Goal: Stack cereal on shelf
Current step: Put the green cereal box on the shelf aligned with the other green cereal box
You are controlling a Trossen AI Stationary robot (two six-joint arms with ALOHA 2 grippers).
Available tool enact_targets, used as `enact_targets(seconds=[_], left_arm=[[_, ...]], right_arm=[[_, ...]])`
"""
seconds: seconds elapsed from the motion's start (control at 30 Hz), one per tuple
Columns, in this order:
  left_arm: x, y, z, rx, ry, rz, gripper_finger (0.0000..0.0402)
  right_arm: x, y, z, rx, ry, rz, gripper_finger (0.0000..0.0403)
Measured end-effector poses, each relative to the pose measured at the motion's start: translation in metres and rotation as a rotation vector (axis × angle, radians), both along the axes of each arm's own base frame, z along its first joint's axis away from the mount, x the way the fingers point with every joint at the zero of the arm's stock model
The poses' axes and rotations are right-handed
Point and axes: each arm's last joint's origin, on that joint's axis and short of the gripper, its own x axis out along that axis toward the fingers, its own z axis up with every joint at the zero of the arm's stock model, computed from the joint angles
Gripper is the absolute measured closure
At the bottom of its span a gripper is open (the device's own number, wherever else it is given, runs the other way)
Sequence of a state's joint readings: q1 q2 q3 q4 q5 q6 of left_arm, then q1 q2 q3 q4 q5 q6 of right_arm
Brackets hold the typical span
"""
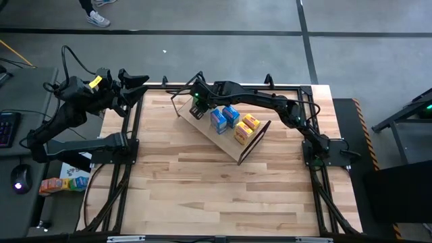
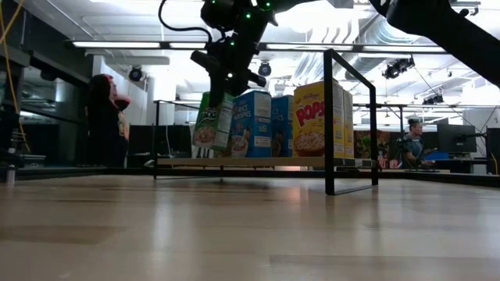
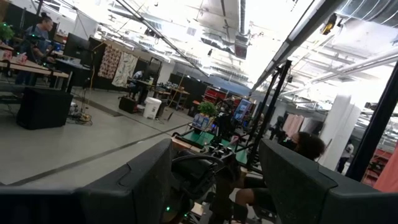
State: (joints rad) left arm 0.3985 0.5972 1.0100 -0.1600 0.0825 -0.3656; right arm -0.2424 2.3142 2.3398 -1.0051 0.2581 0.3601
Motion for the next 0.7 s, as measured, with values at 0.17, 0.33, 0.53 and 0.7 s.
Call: enact_targets(seconds=[0.17, 0.33, 0.53, 0.7], left_arm=[[0.0000, 0.0000, 0.0000, 0.000, 0.000, 0.000, 0.0170], [0.0000, 0.0000, 0.0000, -0.001, -0.001, 0.000, 0.0170], [0.0000, 0.0000, 0.0000, -0.002, -0.001, 0.000, 0.0170], [0.0000, 0.0000, 0.0000, -0.002, -0.001, 0.000, 0.0170]], right_arm=[[0.0000, 0.0000, 0.0000, 0.000, 0.000, -0.001, 0.0285], [0.0000, 0.0002, 0.0001, 0.007, -0.003, 0.003, 0.0246], [0.0000, 0.0001, 0.0004, 0.016, -0.012, -0.019, 0.0208], [0.0026, -0.0008, 0.0024, 0.003, -0.049, -0.028, 0.0203]])
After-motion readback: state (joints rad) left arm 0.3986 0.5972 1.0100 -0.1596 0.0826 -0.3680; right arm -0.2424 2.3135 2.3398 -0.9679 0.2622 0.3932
